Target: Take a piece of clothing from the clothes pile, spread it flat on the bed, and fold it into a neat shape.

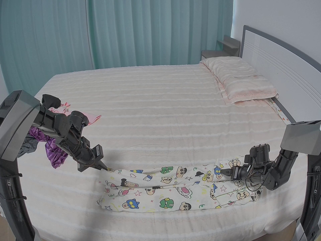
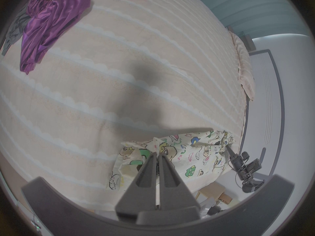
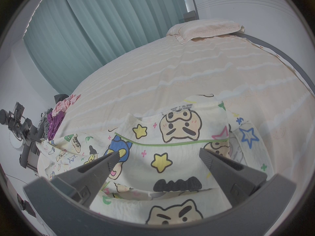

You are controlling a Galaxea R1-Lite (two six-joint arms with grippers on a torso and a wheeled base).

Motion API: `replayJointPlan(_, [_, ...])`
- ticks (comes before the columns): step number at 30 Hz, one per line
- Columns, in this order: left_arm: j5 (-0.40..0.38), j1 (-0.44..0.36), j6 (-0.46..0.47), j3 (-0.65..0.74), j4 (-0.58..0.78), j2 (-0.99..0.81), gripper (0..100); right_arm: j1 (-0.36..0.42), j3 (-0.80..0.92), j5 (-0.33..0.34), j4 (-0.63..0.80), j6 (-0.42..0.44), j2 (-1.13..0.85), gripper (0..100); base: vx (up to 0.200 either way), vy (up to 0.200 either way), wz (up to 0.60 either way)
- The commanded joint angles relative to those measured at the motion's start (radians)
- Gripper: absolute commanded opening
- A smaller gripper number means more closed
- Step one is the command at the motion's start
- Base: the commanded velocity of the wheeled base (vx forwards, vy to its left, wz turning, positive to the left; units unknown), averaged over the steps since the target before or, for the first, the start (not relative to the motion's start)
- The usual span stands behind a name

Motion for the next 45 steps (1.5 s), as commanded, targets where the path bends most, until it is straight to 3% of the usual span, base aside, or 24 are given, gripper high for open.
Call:
replayJointPlan(1, [-0.001, -0.01, 0.038, 0.01, 0.007, 0.025, 0, 0.0, -0.001, 0.0, 0.0, 0.001, 0.001, 100, 0.0, 0.0, 0.0])
replayJointPlan(7, [0.019, -0.027, 0.095, 0.061, 0.014, 0.019, 0, 0.0, 0.001, 0.0, 0.001, 0.001, 0.001, 100, 0.0, 0.0, 0.0])
replayJointPlan(14, [0.134, -0.03, 0.245, 0.064, 0.148, 0.017, 0, 0.0, -0.001, 0.0, 0.003, 0.001, 0.001, 100, 0.0, 0.0, 0.0])
replayJointPlan(26, [0.151, -0.069, 0.25, 0.109, 0.134, -0.006, 0, 0.0, -0.001, 0.0, 0.003, 0.001, 0.001, 100, 0.0, 0.0, 0.0])
replayJointPlan(32, [0.161, -0.085, 0.212, 0.096, 0.066, -0.015, 0, -0.001, -0.005, 0.0, 0.004, -0.001, 0.006, 100, 0.0, 0.0, 0.0])
replayJointPlan(37, [0.227, -0.085, 0.107, 0.052, -0.041, -0.018, 0, -0.003, -0.011, 0.0, 0.004, 0.001, 0.015, 100, 0.0, 0.0, 0.0])
replayJointPlan(45, [0.237, -0.085, -0.037, -0.054, -0.072, -0.006, 0, -0.006, -0.027, 0.0, 0.007, 0.001, 0.031, 100, 0.0, 0.0, 0.0])
